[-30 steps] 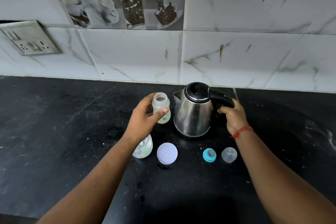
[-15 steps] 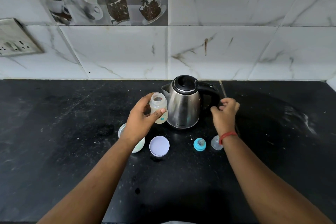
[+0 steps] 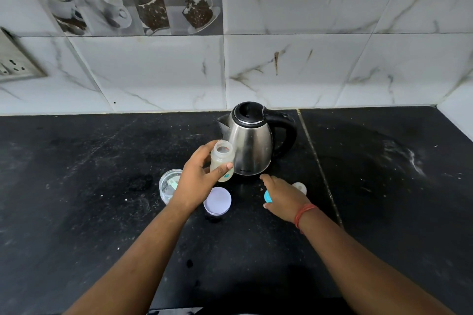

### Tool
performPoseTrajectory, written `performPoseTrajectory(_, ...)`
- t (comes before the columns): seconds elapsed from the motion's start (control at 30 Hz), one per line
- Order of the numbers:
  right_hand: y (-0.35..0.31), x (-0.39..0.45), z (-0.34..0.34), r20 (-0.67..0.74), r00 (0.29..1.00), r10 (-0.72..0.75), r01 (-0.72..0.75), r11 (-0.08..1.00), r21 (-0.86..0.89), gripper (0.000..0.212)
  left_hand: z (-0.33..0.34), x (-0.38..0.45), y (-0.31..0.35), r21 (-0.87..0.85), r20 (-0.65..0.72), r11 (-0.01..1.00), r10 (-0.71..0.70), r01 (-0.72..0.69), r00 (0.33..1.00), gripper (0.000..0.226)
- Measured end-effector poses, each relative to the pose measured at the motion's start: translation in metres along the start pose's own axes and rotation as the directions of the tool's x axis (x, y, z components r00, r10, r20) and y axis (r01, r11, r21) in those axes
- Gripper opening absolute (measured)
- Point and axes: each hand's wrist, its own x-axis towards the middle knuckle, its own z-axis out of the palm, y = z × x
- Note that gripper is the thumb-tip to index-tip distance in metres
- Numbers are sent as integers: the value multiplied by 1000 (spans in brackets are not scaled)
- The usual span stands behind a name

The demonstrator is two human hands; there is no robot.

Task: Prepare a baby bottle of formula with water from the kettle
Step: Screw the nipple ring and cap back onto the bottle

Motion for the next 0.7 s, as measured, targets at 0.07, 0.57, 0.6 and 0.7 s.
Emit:
performPoseTrajectory(0.07,-1,0,4,11,1000,-5,6,998,-58,73,1,-2,-1,0,-2,1000,-1,1,1000,51)
performPoseTrajectory(0.57,-21,-11,-22,-214,975,59,27,925,379,62,-2,-18,-1,27,15,1000,5,-6,1000,48)
performPoseTrajectory(0.6,-25,-13,-29,-248,967,53,58,906,419,63,-2,-18,-1,26,19,1000,5,-6,1000,49)
performPoseTrajectory(0.7,-41,-16,-52,-359,933,37,161,848,505,68,0,-20,-2,24,22,1000,1,-2,1000,50)
